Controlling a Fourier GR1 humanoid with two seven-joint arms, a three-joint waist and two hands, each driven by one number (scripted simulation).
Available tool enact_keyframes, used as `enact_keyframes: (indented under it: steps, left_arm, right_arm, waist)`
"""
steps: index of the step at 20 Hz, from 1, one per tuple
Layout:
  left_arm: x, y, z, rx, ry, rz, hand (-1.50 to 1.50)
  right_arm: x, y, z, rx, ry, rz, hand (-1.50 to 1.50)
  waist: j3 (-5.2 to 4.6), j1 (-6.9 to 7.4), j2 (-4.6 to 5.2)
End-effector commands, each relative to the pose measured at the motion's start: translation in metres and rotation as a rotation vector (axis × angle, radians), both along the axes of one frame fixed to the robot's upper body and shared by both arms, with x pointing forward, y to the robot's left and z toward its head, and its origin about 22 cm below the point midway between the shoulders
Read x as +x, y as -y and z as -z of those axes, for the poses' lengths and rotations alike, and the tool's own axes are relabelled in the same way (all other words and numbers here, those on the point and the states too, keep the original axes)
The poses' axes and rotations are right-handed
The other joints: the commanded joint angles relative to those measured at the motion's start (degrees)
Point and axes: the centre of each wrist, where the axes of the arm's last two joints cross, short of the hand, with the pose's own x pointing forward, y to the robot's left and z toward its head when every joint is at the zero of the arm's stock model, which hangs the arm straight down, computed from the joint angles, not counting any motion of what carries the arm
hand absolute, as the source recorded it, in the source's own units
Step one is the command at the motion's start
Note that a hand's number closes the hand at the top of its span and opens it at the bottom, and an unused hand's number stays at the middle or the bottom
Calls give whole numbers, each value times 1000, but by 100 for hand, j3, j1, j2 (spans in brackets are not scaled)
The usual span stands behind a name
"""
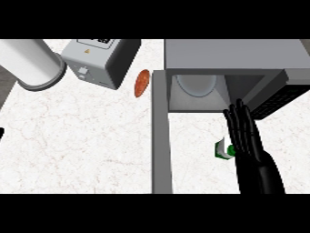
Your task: Pick up the milk, place it into the microwave and close the microwave
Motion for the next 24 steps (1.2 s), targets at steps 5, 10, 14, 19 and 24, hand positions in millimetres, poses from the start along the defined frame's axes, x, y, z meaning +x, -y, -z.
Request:
enact_keyframes:
  steps: [5, 10, 14, 19, 24]
  left_arm:
    - [-13, -16, 8, 4, -6, 0, -150]
    - [-25, -13, 11, 4, -18, 15, -150]
    - [-7, -30, -7, -1, 17, -5, -150]
    - [-21, -22, 9, 10, -11, 7, -150]
    - [-21, -25, 21, -6, -10, 15, -150]
  right_arm:
    - [5, 43, 58, -1, -93, 82, -150]
    - [13, 70, 81, -11, -105, 128, -150]
    - [14, 83, 96, -40, -109, 156, -150]
    - [16, 79, 120, -32, -127, 152, -150]
    - [5, 103, 147, -39, -129, 153, -150]
  waist:
    - [3, 0, 4]
    - [2, 14, 1]
    - [2, -11, 6]
    - [1, -2, 2]
    - [1, 0, 3]
